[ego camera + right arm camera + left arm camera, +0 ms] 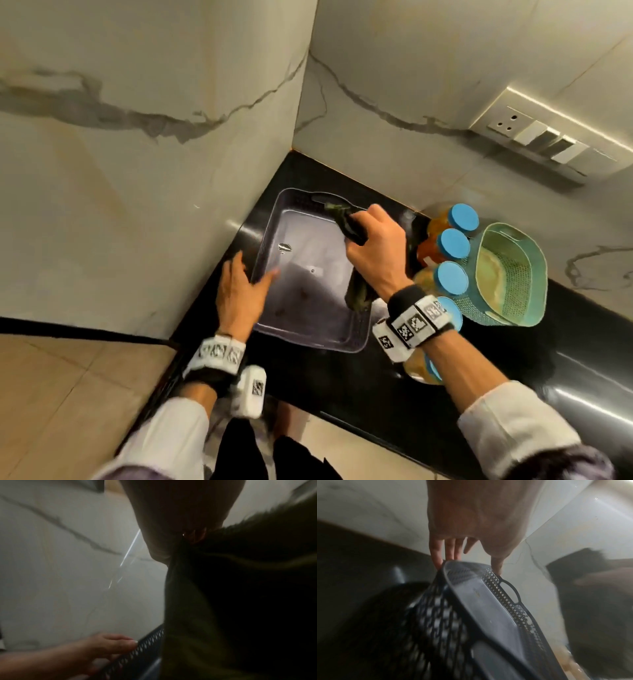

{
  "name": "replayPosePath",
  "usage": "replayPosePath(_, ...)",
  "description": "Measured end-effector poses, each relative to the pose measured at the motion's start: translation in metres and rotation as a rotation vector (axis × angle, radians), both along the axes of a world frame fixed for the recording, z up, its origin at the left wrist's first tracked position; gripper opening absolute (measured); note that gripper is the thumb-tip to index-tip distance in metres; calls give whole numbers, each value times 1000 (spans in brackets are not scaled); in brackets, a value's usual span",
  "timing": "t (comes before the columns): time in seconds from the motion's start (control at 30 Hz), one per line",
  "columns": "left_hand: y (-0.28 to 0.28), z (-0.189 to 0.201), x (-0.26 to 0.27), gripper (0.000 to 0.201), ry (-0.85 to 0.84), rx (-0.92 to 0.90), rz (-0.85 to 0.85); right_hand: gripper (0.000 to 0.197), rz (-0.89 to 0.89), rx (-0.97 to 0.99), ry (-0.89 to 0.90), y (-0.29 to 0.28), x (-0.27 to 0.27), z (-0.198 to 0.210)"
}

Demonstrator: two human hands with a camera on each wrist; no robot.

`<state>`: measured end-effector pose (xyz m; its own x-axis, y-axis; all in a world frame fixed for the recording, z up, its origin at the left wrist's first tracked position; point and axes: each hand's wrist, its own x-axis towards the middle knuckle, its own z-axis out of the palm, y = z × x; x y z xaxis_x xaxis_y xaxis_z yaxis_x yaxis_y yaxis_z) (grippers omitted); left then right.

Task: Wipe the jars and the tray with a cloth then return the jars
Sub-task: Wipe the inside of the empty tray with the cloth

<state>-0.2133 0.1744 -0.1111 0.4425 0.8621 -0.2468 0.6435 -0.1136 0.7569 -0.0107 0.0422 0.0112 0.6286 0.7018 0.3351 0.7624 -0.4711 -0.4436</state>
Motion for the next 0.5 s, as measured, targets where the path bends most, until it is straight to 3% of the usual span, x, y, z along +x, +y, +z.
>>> replayPosePath(0.17, -38, -24, -7, 31, -180, 61, 180, 25, 286, -241, -133, 50, 17, -35)
replayPosePath(0.3, -16, -34, -3, 26, -205, 169, 68, 33, 465, -406, -170, 84, 27, -66)
replayPosePath(0.43, 6, -39, 0, 22, -181, 222, 11, 41, 612, -612, 8, 94, 26, -104)
replayPosePath(0.5, 10, -40, 1, 20, -191, 230, -5, 42, 597, -603, 172, 92, 29, -116)
